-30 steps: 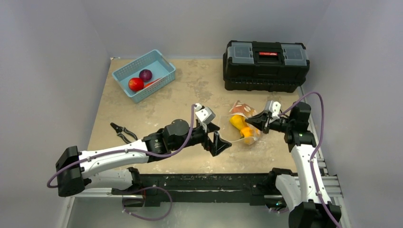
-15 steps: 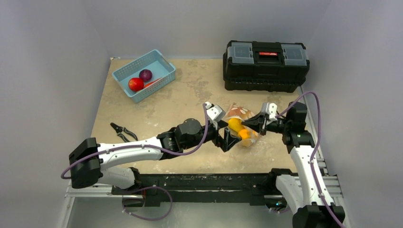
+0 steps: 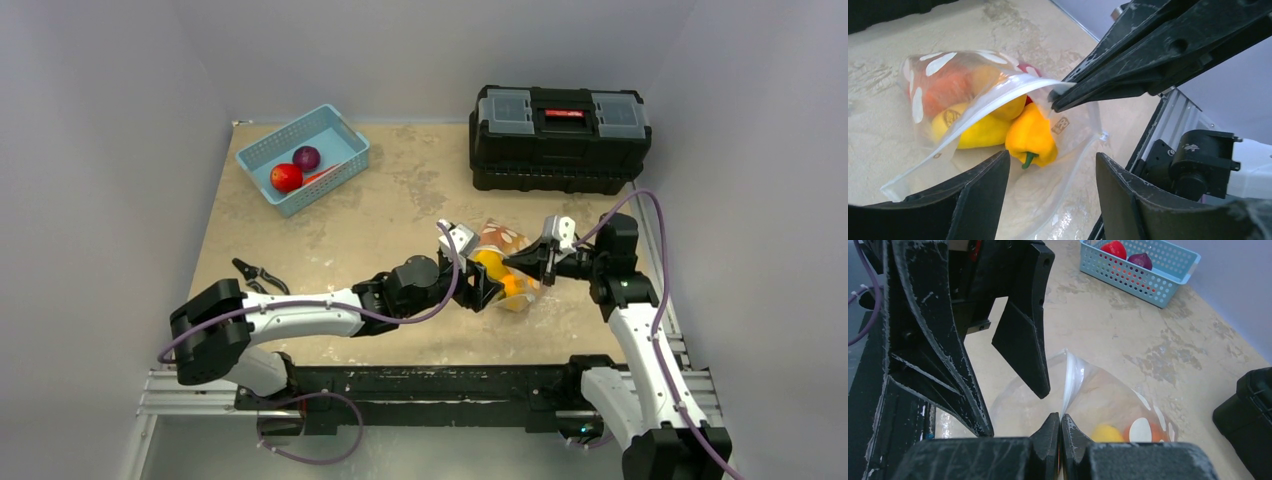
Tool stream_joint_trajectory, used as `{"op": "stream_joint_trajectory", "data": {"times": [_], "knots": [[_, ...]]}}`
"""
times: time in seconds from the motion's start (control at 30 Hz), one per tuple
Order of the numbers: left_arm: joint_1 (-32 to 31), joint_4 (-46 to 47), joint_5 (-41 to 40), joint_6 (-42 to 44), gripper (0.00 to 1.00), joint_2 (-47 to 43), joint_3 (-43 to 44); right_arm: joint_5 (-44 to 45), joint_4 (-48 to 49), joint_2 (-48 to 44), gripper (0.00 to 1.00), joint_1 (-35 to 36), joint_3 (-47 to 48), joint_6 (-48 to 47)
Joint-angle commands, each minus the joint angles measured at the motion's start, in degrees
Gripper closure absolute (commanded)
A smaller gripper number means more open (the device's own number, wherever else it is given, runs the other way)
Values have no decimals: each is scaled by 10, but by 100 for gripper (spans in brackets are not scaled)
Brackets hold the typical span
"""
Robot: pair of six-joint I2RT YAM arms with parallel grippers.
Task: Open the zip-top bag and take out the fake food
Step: Pick up the fake vegetable from the zipper food storage bag.
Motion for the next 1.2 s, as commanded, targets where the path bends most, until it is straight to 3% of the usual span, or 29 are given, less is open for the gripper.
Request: {"op": "stream_joint_trajectory", "data": {"times": [0.0, 0.23, 0.53, 1.07, 1.17], "knots": [[-3, 40, -41, -20, 38, 3, -10, 8, 21, 2, 100, 2, 17, 8], [-3, 29, -88, -40, 48, 45, 11, 10, 22, 3, 100, 2, 15, 8], [-3, 32, -69, -38, 50, 103, 39, 14, 22, 9, 100, 2, 14, 5], [-1, 127, -26, -14, 39, 189, 36, 32, 6, 18, 100, -1, 17, -15], [1, 142, -14, -2, 36, 198, 30, 27, -20, 18, 80, -6, 25, -42]]}}
